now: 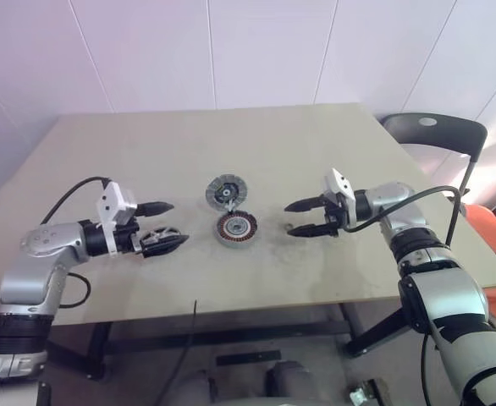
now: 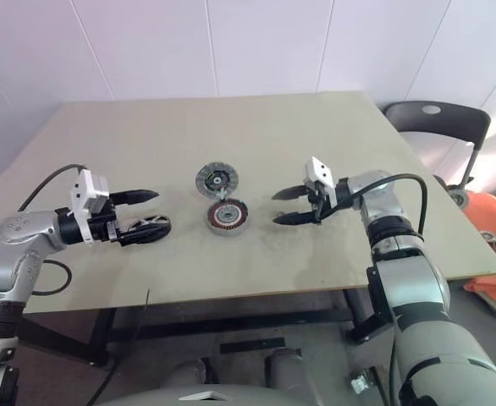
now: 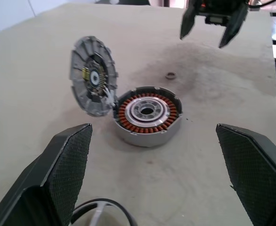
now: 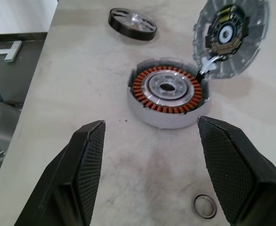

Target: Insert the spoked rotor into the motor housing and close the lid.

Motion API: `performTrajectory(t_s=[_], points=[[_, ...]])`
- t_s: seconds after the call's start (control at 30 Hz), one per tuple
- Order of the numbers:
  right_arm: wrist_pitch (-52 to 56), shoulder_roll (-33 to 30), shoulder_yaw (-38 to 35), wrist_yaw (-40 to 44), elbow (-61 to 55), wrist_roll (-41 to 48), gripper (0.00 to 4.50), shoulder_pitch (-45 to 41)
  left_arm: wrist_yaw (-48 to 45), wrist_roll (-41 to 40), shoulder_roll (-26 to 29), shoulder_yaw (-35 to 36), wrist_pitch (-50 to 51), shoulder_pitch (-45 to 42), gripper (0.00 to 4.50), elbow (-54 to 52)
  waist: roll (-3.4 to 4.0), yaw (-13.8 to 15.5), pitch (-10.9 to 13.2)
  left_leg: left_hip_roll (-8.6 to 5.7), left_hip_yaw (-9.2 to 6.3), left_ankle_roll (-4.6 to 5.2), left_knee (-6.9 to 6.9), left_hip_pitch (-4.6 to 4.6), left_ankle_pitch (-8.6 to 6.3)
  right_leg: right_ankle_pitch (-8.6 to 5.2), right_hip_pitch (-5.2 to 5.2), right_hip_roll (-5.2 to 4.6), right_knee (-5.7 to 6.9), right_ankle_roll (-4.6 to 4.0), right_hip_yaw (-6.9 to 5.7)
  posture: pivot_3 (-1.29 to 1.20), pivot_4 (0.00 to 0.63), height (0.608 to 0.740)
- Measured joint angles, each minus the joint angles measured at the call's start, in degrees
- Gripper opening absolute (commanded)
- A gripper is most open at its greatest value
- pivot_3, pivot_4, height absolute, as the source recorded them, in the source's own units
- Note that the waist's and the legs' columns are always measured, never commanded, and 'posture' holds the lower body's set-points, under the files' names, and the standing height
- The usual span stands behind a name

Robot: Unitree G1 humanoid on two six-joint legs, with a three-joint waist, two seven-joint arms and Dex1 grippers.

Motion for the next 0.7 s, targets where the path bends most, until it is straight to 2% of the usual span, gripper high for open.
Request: performTrajectory(t_s=[0.7], points=[[-2.96, 0.82, -0.07, -9.96, 4.45, -4.21, 3.29, -0.45, 0.22, 0.57, -0.14, 0.03, -0.19, -0.91, 4.48, 1.24, 0.00, -0.03, 0.00, 0.00, 0.00, 0.00, 0.00, 0.00, 0.00, 0.00, 0.00, 0.00, 0.00, 0.00, 0.00, 0.00, 0.000, 0.740]])
